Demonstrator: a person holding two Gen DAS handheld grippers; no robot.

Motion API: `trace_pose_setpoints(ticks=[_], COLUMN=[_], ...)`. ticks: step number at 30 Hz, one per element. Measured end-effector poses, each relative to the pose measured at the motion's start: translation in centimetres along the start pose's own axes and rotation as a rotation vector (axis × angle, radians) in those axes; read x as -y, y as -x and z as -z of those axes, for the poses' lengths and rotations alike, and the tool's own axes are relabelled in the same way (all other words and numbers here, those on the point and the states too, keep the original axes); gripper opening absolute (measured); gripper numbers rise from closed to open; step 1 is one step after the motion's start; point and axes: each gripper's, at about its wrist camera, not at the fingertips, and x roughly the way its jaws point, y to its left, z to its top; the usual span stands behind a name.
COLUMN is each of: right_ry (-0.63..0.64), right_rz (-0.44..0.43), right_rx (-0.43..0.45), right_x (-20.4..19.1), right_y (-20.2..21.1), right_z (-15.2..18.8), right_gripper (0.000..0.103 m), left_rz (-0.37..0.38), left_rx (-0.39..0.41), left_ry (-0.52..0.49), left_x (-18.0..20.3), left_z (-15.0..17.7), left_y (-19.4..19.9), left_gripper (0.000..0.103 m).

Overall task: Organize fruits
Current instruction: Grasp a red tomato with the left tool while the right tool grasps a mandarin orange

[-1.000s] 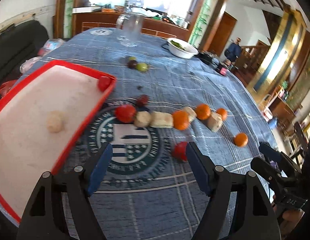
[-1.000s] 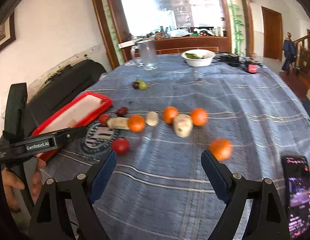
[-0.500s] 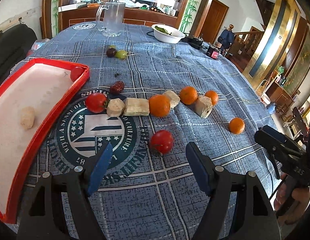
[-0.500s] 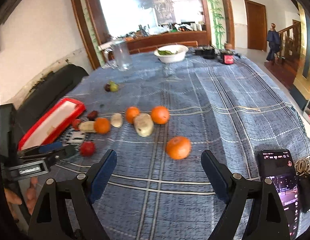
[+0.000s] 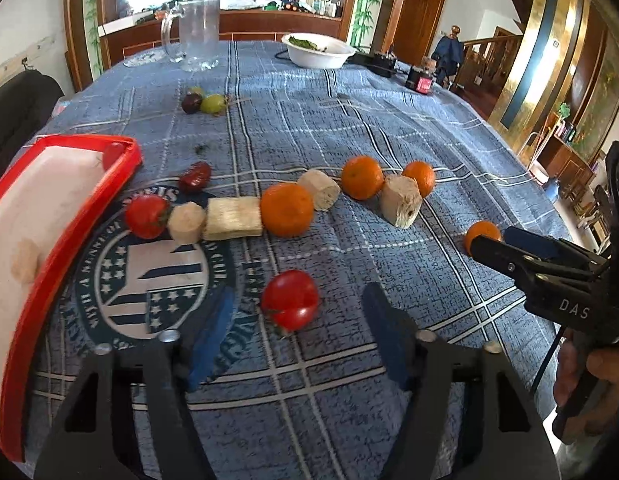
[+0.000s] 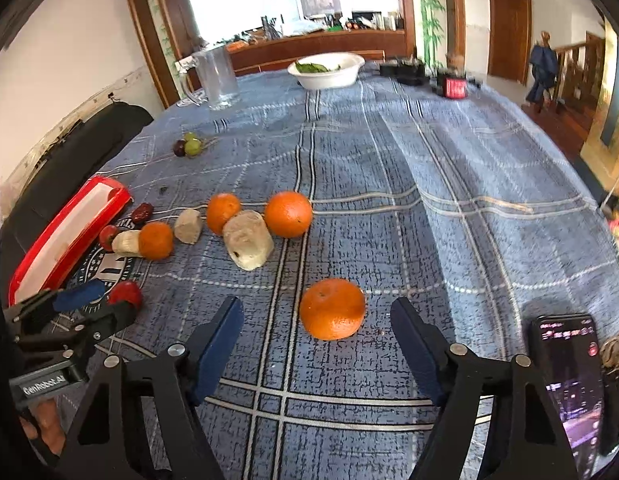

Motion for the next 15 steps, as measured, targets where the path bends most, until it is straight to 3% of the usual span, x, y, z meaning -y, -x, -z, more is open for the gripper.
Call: trace_pose_setpoints(ticks=[3,5,10,15], right_ry=[0.000,0.005,0.009,0.032], right_rz=[0.010,0.012,-0.004,0.024], right_rx=[-0.015,-0.025,-0.048,-0.040], right_x=[0.2,0.4,0.4,0.3], right_y=[-0.5,-0.9,-1.6,-1.9], right_z=[-0.1,-0.2,-0.1,0.1], right_gripper=[0.070,0.069,0.042,0.037], left_rz=[-0.003,-0.010,-0.040,-0.041], left_rx=[-0.017,-0.024,-0.019,-0.007], left_ry=[0.003,0.001,-0.003,-0.027], left_x=[0.3,0.4,0.2,0.2], left_z=[-0.1,0.0,-0.1,0.0], left_y=[-0.7,-0.9,-1.2,-1.2], left_gripper=[0.049,0.047,0.029,0.028])
